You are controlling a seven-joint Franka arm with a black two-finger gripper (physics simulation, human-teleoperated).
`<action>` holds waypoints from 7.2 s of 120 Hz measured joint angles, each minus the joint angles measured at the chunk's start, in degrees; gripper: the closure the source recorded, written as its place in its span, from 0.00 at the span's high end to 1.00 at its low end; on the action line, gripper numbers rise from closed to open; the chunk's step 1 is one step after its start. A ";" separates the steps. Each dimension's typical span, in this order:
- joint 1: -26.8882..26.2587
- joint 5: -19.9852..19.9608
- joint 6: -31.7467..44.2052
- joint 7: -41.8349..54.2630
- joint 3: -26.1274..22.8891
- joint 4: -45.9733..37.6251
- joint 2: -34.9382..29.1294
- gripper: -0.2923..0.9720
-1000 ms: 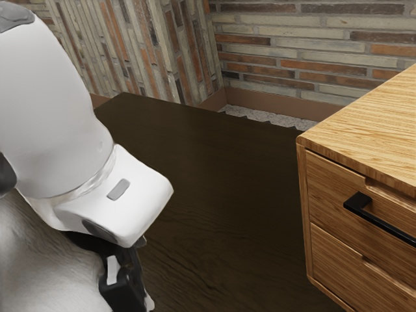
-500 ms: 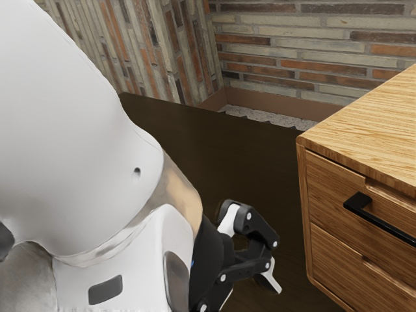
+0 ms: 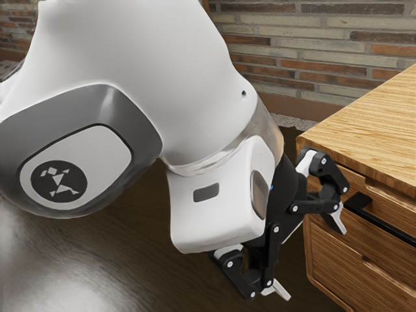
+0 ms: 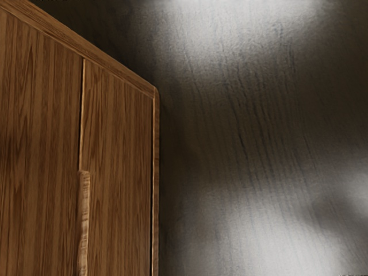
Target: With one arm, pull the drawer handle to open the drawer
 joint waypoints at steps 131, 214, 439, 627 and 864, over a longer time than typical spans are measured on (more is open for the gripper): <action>0.62 -0.31 17.70 3.38 -0.37 -7.45 0.39 0.75; 1.93 0.64 20.78 -7.40 -0.32 -7.59 5.35 0.82; 3.00 1.43 23.24 -17.20 -0.44 -10.19 3.96 0.52; 3.95 0.06 20.67 -24.40 -6.90 -27.28 -16.33 0.47; 6.36 -2.14 11.87 -25.46 -7.88 -27.16 -25.76 0.64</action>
